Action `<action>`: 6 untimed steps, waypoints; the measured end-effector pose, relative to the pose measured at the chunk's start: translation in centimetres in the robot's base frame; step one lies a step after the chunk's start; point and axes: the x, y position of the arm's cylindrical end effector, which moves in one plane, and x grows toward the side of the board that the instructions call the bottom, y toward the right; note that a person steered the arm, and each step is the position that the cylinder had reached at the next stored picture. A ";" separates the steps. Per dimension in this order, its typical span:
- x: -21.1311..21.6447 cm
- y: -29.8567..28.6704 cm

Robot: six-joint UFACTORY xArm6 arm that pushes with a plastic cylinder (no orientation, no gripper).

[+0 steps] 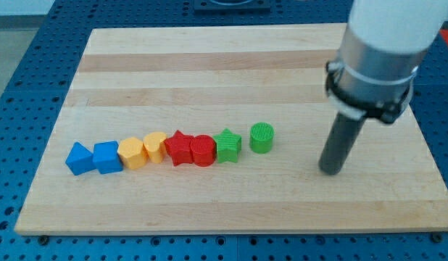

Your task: Move the green circle diagonally to the top right of the green star

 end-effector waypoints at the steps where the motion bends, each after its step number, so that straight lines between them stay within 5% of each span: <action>1: -0.7 -6.7; 4: -11.4 -4.6; 6: -11.8 -13.1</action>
